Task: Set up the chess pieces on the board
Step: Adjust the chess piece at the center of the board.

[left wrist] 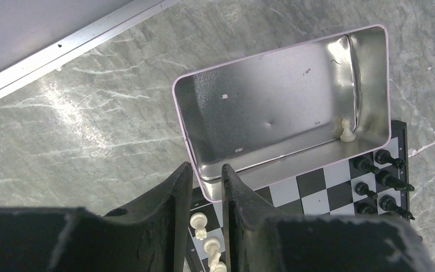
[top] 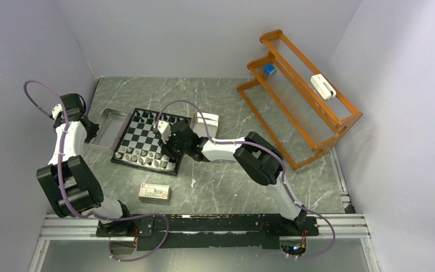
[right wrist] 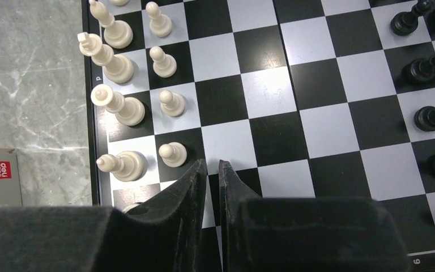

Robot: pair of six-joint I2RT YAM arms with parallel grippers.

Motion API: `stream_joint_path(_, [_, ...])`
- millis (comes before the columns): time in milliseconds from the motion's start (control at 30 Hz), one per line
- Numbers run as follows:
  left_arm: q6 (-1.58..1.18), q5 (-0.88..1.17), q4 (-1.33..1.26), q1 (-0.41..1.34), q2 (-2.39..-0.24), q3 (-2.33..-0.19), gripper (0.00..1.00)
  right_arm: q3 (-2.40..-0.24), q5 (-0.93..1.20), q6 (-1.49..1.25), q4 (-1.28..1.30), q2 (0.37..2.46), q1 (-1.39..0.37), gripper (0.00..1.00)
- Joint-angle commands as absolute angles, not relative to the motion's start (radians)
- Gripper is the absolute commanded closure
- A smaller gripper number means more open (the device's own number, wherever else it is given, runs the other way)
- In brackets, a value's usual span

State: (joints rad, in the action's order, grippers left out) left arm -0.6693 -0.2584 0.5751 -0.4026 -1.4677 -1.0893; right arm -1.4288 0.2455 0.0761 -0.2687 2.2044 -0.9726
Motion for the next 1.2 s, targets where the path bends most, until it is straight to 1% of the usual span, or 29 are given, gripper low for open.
stream_joint_path(0, [-0.669, -0.282, 0.566, -0.402, -1.455, -1.089, 0.69, -1.437, 0.233, 0.092, -0.259, 2.207, -0.973, 0.82])
stream_joint_path(233, [-0.636, -0.271, 0.547, -0.401, -1.459, -1.089, 0.69, -1.436, 0.223, 0.093, -0.259, 2.199, -0.974, 0.82])
stream_joint_path(333, [-0.498, -0.262, 0.481, -0.370, -1.453, -1.100, 0.67, -1.440, 0.223, 0.091, -0.268, 2.189, -0.974, 0.82])
stream_joint_path(433, [-0.360, -0.227, 0.444, -0.334, -1.485, -1.144, 0.67, -1.448, 0.219, 0.091, -0.271, 2.170, -0.973, 0.81])
stream_joint_path(500, [-0.287, -0.143, 0.433, -0.333, -1.532, -1.184, 0.68, -1.447, 0.209, 0.091, -0.265, 2.151, -0.971, 0.78])
stream_joint_path(667, [-0.102, 0.094, 0.382, -0.333, -1.619, -1.246, 0.69, -1.403, 0.190, 0.082, -0.288, 2.071, -0.962, 0.64])
stream_joint_path(733, [-0.036, 0.164, 0.346, -0.334, -1.633, -1.248, 0.67, -1.385, 0.186, 0.079, -0.300, 2.028, -0.955, 0.57])
stream_joint_path(767, [-0.014, 0.184, 0.337, -0.333, -1.648, -1.254, 0.64, -1.376, 0.186, 0.078, -0.305, 2.010, -0.954, 0.54])
stream_joint_path(900, [0.097, 0.273, 0.337, -0.333, -1.723, -1.309, 0.62, -1.321, 0.200, 0.074, -0.338, 1.923, -0.946, 0.45])
stream_joint_path(1033, [0.135, 0.310, 0.389, -0.333, -1.818, -1.389, 0.63, -1.245, 0.228, 0.074, -0.367, 1.830, -0.946, 0.40])
stream_joint_path(1167, [0.159, 0.322, 0.410, -0.333, -1.899, -1.432, 0.67, -1.155, 0.228, 0.045, -0.401, 1.735, -0.946, 0.38])
